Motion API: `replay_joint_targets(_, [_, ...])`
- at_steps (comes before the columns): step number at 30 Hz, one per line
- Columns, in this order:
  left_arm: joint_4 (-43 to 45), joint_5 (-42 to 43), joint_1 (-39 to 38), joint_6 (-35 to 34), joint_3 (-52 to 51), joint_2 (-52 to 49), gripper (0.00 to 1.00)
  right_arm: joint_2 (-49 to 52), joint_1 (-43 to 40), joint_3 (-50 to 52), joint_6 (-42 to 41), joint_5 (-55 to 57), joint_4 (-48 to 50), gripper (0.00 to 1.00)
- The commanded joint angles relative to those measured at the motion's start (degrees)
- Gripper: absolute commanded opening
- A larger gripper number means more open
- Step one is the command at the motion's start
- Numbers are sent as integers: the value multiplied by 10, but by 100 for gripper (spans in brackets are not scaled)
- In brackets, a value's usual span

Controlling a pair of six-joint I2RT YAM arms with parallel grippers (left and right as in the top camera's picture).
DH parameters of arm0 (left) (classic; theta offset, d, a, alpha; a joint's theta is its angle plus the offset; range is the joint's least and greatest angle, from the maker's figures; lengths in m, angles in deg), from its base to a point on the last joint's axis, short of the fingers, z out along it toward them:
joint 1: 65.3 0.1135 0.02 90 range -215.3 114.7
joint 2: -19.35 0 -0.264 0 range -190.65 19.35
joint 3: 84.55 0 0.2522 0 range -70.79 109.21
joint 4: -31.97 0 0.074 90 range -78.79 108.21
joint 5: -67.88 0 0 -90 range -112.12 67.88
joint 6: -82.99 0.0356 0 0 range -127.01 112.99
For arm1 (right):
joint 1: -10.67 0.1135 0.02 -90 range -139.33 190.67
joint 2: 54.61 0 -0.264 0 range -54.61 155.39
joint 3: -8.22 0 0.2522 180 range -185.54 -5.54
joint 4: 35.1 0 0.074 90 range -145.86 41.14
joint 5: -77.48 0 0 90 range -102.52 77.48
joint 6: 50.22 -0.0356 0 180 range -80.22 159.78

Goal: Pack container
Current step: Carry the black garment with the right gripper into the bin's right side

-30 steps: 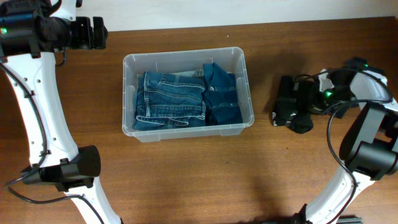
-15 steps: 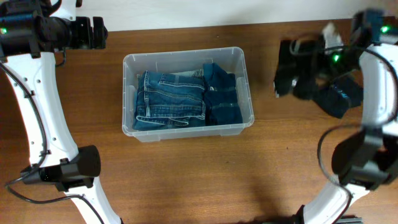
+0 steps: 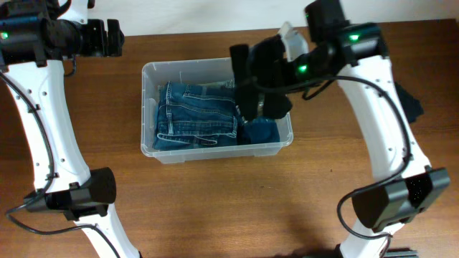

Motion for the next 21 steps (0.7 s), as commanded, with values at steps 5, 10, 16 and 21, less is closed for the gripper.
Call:
replay_joint_targets(5, [0,0,1,-5,-2,-4,99,14,18,123,-40,18,69,8])
replay_joint_targets(10, [0,0,1,-5,-2,-4,99,13,18,164,-26,16,80,72])
replay_joint_targets(16, [0,0,1,-5,-2,-4,99,10,18,84,28,24,62,71])
replay_joint_targets(21, [0,0,1,-5,-2,-4,99,10,21,20,30,103,59,63])
